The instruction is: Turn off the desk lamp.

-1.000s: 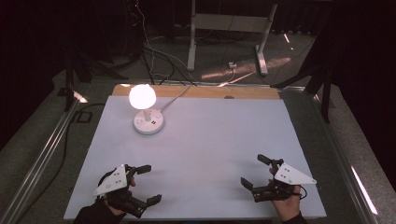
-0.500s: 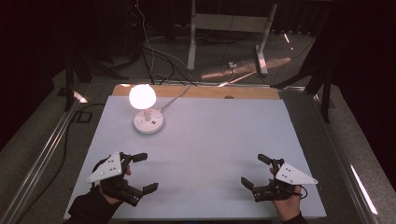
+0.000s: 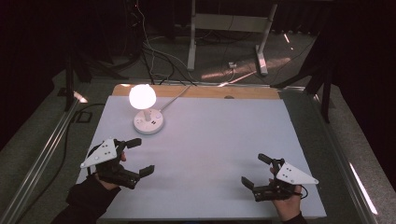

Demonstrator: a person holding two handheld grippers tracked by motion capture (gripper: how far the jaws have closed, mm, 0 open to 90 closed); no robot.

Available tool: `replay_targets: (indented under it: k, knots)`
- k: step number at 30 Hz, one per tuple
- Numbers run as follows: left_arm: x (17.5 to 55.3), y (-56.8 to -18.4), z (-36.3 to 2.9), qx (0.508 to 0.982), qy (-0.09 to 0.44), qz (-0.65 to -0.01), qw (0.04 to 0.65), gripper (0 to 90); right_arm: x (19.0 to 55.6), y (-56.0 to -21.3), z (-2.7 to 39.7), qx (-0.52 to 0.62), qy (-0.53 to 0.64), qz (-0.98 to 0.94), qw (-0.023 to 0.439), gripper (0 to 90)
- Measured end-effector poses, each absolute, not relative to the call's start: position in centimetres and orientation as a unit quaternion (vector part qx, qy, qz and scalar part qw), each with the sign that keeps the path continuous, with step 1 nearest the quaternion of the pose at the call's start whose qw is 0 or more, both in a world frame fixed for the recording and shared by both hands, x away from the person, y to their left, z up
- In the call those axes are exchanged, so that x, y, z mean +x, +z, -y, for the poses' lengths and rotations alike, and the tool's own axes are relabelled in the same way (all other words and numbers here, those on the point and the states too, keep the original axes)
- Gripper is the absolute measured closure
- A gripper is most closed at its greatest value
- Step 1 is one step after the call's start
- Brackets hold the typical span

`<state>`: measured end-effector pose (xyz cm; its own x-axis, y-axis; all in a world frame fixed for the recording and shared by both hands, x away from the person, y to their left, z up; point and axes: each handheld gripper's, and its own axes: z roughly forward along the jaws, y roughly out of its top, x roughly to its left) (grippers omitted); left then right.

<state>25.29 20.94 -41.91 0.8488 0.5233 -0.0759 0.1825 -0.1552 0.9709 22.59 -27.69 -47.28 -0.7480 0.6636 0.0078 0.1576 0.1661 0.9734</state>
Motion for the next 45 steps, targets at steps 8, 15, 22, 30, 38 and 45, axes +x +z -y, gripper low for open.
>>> replay_targets:
  k: [8,15,22,30,38,45]
  knots:
    - [26.7,-41.9,-21.3,0.736,0.167,-0.266,0.600,0.4,22.6,-47.3,27.7,0.280,0.582,-0.732,0.217,0.0]
    - [27.8,-42.2,-21.5,0.730,0.177,-0.286,0.595,0.5,22.7,-47.3,27.7,0.281,0.582,-0.732,0.216,0.0]
    - [29.3,-42.7,-21.3,0.726,0.204,-0.308,0.580,1.7,22.7,-47.3,27.7,0.281,0.581,-0.732,0.217,0.0]
    - [30.5,-43.6,-21.1,0.723,0.214,-0.332,0.566,3.0,22.7,-47.3,27.7,0.280,0.581,-0.733,0.215,0.0]
    - [32.1,-45.4,-21.2,0.715,0.231,-0.362,0.552,5.8,22.7,-47.3,27.7,0.280,0.582,-0.733,0.215,0.0]
    - [33.0,-46.7,-21.2,0.717,0.245,-0.386,0.526,12.2,22.7,-47.2,27.7,0.278,0.583,-0.733,0.215,0.0]
